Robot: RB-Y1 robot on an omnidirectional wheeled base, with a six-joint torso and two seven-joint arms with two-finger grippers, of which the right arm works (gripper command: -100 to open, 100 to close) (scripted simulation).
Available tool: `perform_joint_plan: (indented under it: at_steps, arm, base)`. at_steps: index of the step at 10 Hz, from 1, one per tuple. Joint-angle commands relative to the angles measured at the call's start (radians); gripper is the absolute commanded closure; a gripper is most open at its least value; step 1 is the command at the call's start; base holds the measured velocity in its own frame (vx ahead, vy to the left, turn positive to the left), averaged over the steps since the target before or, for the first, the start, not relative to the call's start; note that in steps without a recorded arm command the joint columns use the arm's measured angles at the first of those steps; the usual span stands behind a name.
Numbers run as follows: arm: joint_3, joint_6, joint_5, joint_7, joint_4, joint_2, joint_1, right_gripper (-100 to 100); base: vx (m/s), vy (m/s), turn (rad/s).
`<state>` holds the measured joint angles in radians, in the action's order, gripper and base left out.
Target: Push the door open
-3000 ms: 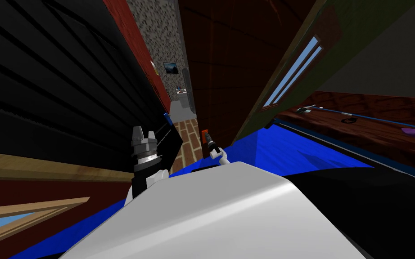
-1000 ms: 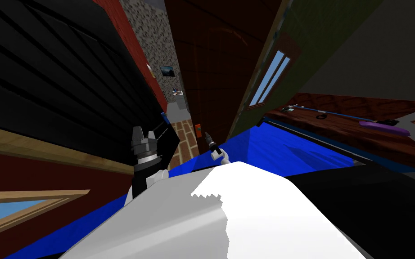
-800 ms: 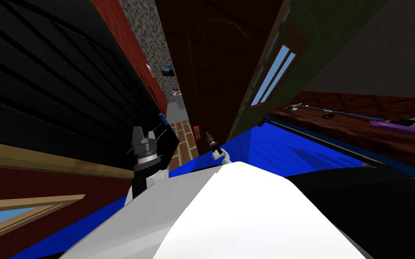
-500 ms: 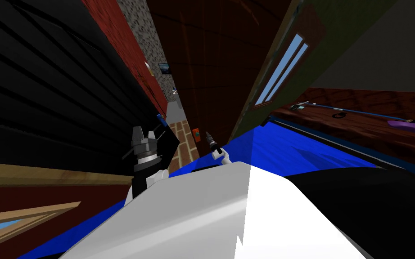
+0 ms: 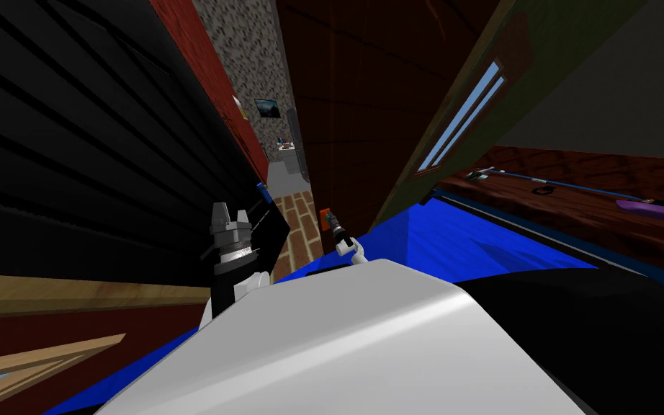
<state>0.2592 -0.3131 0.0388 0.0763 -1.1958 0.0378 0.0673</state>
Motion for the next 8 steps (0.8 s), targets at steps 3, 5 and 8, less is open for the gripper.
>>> perform_joint_plan:
  at_steps: [3, 5, 8]
  arm:
    - [0.000, 0.000, 0.000, 0.000, 0.000, -0.001, 0.000, 100]
    - [0.000, 0.000, 0.000, 0.000, 0.000, -0.001, 0.000, 100]
    - [0.005, 0.003, 0.001, 0.002, 0.001, -0.009, -0.002, 100]
  base:
    - [-0.009, -0.023, 0.017]
    - [-0.004, -0.005, 0.003]
    - [0.088, -0.045, -0.047]
